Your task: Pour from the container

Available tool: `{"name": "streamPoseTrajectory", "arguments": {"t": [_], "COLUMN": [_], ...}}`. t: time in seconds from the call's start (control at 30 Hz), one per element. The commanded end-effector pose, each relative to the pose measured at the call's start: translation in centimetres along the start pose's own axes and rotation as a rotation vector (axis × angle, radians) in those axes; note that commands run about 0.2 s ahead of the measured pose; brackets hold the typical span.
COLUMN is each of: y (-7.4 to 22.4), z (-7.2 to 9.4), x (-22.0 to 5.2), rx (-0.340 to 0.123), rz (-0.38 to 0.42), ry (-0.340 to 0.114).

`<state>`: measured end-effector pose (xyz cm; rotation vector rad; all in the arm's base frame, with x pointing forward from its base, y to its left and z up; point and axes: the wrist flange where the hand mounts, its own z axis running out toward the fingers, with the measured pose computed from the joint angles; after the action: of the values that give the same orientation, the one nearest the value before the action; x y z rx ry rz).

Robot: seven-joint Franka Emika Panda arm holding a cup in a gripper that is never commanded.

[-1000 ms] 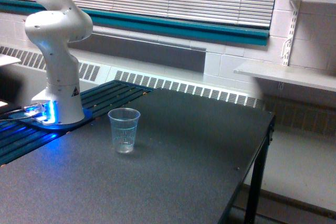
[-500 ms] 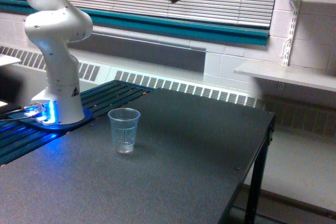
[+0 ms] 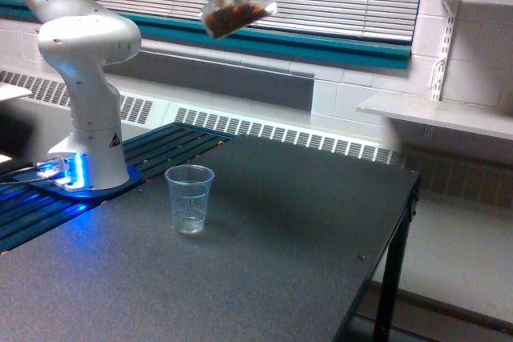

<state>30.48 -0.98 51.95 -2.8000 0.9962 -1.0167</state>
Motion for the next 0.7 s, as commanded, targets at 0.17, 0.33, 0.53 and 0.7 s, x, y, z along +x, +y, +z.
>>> {"name": "streamPoseTrajectory", "arguments": {"t": [0.17,0.33,0.53,0.7], "y": [2.8,3.7,4.5,5.3], "z": [2.1,2.7,2.7,2.9], "x": [-5.5,-6.5,-6.6,-6.6], "rx": [-0.06,-0.094,-0.116,-0.139], "rz": [0.08,0.102,0.12,0.123], "ry": [-0.1,-0.136,-0.163,-0.186]}}
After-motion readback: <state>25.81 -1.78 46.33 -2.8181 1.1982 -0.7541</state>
